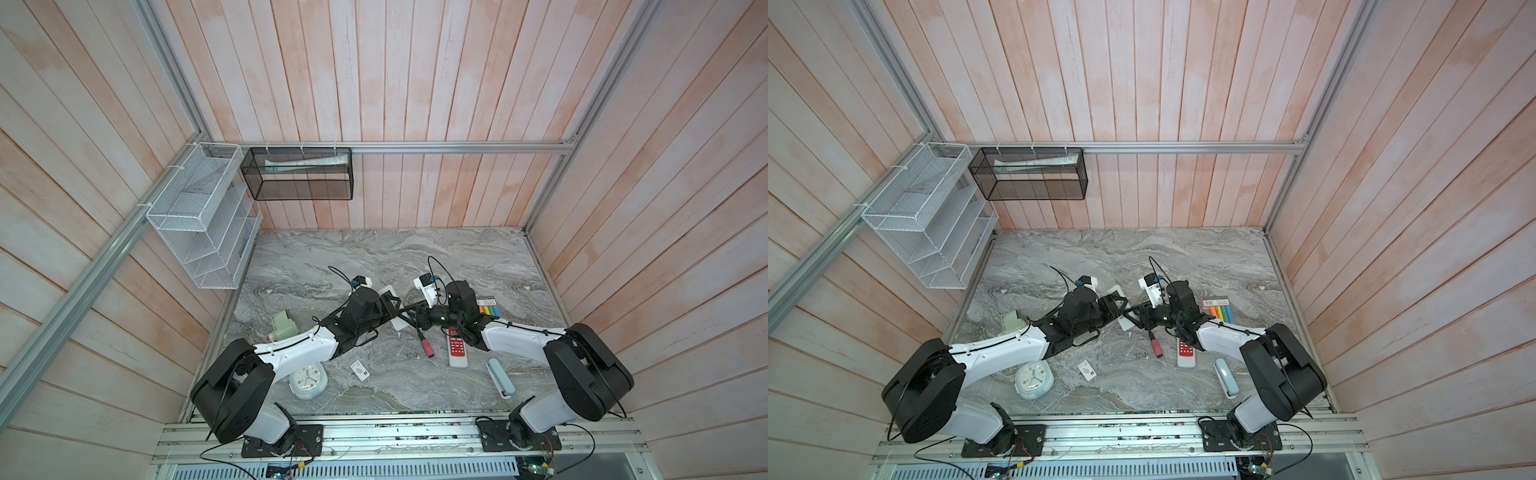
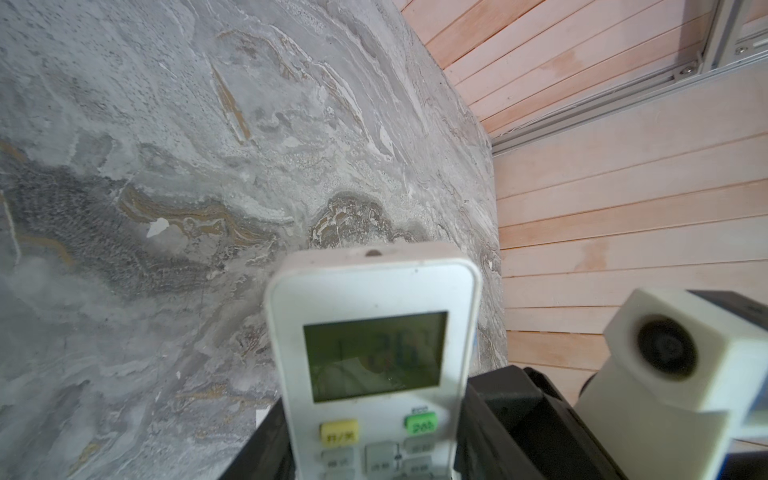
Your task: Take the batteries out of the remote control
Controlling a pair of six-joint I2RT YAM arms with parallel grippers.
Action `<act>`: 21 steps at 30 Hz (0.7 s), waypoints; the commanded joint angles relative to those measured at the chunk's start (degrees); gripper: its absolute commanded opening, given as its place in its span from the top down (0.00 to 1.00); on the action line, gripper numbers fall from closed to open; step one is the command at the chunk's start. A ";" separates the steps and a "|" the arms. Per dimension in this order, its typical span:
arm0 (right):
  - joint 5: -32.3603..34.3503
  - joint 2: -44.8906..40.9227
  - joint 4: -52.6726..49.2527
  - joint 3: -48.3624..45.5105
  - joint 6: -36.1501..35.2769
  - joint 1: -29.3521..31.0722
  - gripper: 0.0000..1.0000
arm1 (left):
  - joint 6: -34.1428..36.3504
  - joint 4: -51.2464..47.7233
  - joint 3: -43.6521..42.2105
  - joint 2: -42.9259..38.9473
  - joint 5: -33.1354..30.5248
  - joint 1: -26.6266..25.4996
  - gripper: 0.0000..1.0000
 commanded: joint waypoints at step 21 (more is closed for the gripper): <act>3.27 1.02 -6.56 5.88 -6.83 2.77 0.95 | 1.16 1.47 -1.38 -4.35 1.59 1.94 0.00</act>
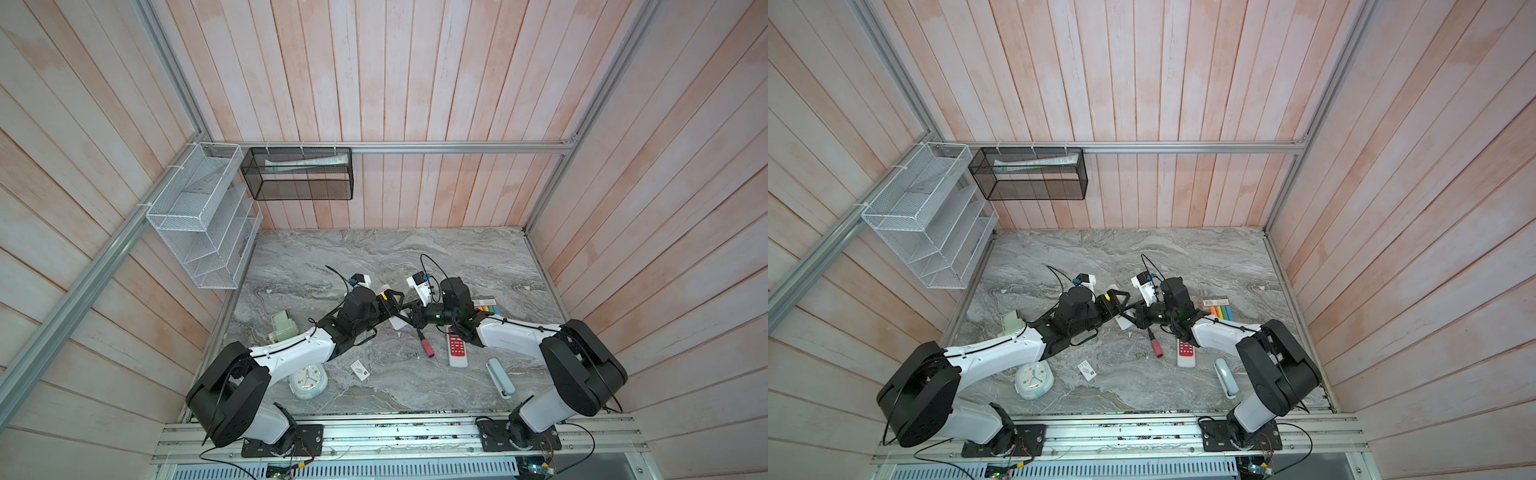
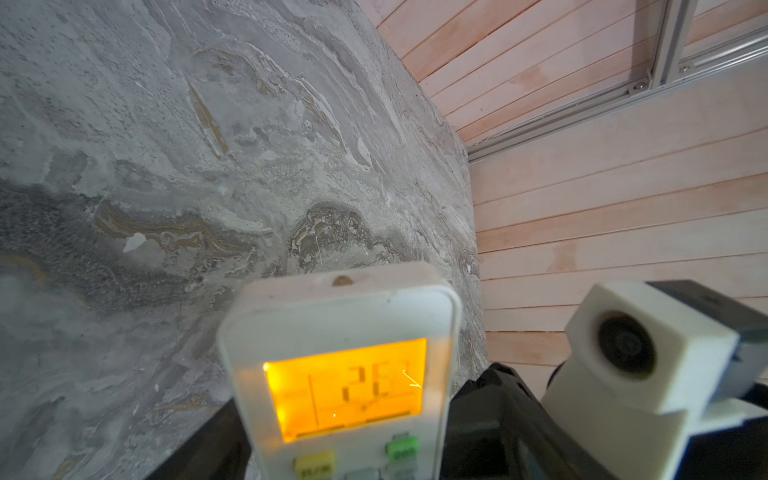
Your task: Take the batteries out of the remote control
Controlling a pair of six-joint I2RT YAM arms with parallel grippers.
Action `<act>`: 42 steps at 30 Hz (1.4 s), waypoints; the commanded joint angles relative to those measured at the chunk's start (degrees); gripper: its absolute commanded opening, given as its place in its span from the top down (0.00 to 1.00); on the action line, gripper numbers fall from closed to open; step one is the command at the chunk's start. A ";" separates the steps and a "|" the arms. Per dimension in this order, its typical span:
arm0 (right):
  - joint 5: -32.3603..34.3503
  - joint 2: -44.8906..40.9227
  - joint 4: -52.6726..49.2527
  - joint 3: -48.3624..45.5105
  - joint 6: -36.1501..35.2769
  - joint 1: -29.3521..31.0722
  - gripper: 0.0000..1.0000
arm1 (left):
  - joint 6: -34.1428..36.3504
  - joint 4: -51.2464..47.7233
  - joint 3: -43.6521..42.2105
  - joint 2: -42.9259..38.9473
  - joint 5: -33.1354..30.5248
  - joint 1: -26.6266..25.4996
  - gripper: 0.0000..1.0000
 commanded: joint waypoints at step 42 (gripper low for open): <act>91.80 15.29 61.44 -7.22 -99.23 32.61 0.97 | 16.09 -28.47 12.64 -4.47 29.67 19.98 0.02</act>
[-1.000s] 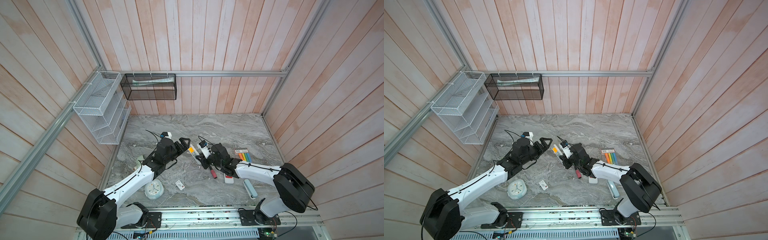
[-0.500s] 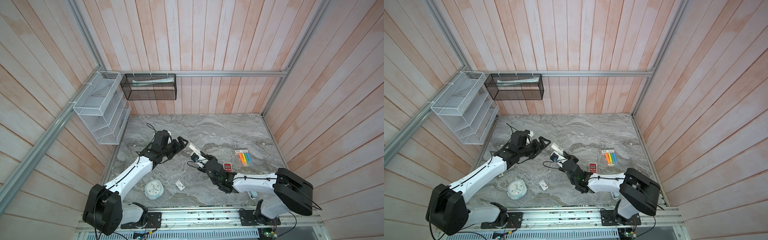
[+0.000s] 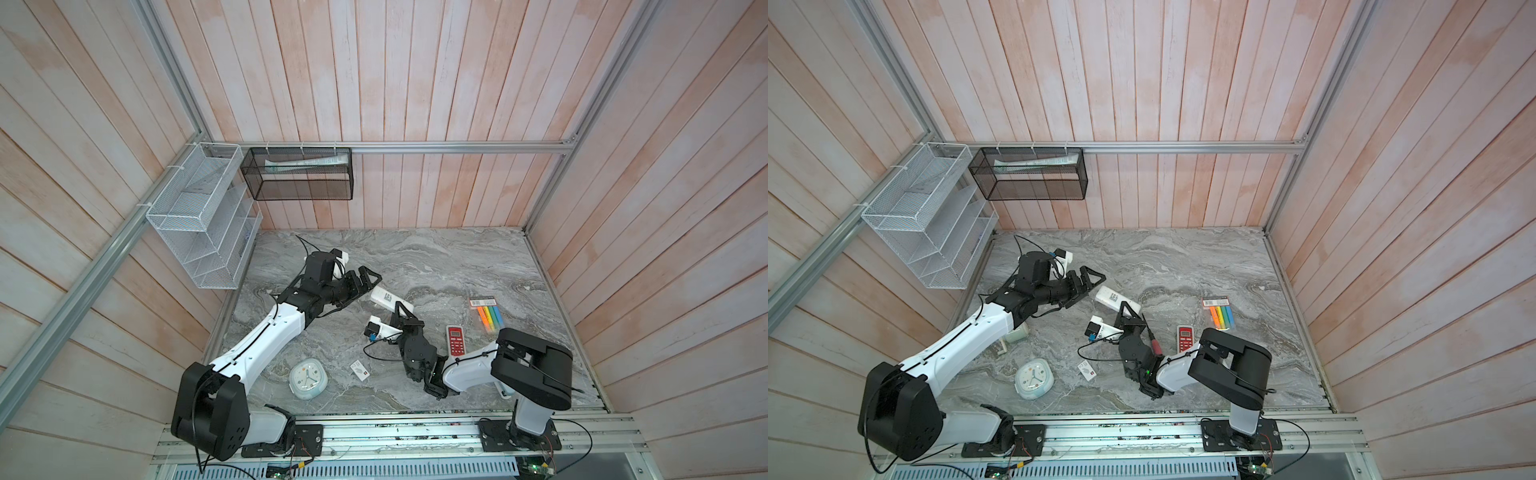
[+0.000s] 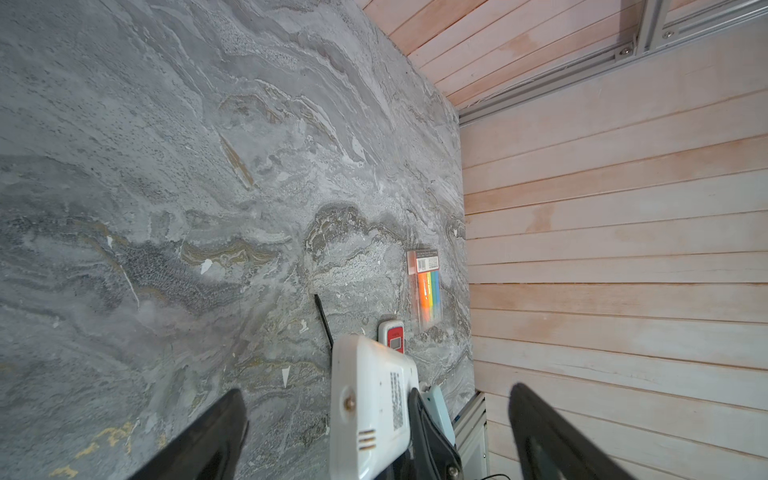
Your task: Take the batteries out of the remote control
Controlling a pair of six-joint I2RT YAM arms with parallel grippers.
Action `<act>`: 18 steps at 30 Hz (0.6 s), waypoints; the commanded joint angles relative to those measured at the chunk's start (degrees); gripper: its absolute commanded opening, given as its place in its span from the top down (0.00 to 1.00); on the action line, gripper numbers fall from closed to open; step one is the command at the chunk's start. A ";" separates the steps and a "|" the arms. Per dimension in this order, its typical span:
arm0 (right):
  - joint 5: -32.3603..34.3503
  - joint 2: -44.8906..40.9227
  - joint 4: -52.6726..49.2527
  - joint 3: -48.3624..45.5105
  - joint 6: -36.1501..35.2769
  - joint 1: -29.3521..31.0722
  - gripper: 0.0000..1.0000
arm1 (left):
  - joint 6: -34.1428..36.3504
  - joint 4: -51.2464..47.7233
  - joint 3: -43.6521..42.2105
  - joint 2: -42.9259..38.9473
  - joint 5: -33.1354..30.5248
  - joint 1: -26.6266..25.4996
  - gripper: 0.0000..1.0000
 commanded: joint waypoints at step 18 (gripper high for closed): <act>0.28 0.24 15.05 -0.09 -9.59 2.10 0.96 | -2.02 17.31 -8.02 0.26 14.88 1.37 0.22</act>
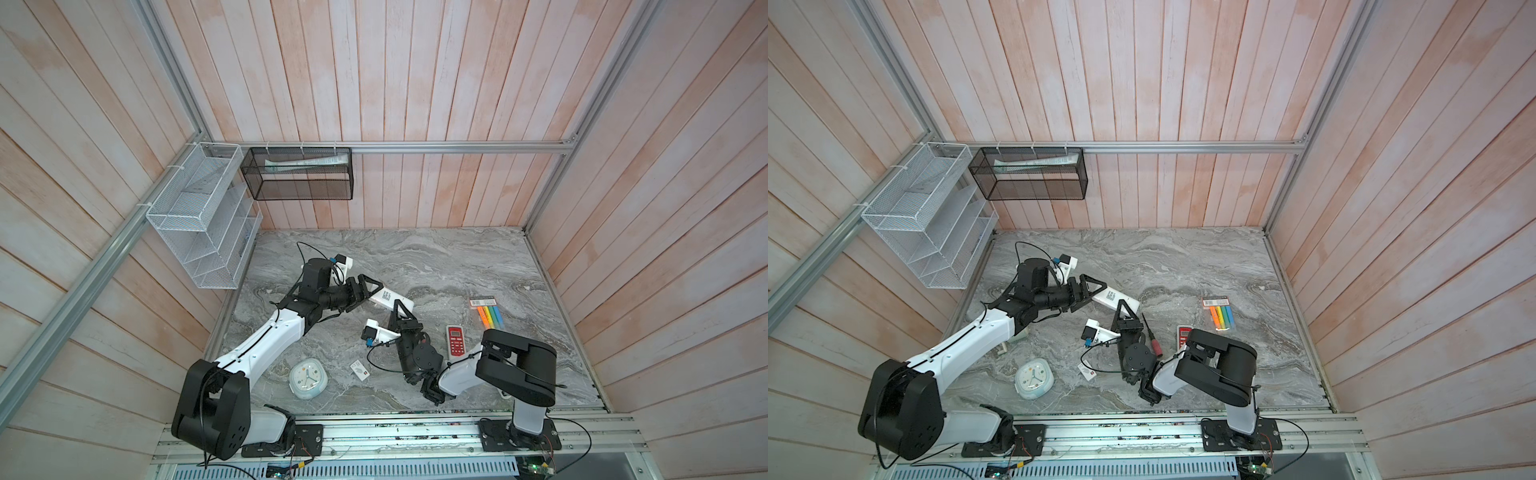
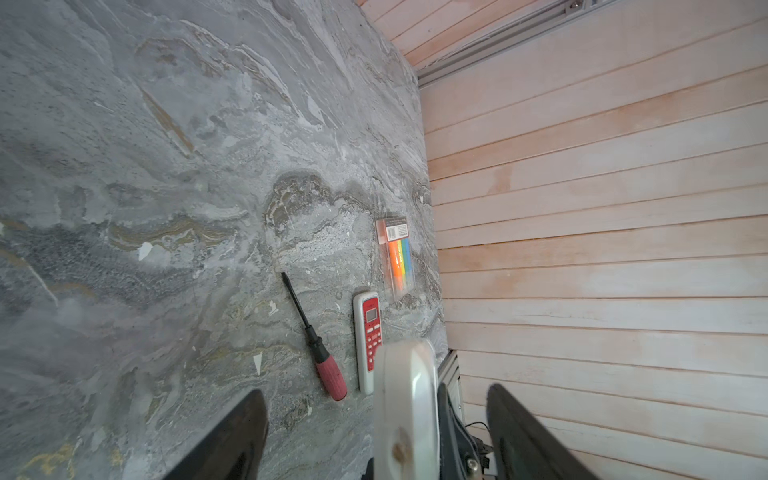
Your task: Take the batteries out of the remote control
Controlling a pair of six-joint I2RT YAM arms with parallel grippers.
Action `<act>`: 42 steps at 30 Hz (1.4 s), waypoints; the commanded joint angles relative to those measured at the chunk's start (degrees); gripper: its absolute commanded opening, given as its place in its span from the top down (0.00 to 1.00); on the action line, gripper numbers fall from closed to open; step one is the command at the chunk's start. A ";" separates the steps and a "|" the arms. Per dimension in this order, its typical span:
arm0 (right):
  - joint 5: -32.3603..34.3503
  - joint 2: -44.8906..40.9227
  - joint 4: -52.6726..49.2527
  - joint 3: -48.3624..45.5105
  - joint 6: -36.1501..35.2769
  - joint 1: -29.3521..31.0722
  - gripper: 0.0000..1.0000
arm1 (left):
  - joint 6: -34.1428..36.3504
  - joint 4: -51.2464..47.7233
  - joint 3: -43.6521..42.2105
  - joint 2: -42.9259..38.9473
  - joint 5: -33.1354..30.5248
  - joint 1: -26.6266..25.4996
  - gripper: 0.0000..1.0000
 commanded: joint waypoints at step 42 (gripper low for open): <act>-1.33 0.07 1.71 2.06 -0.96 0.55 0.91 | -7.59 11.46 -5.03 3.52 11.09 0.06 0.84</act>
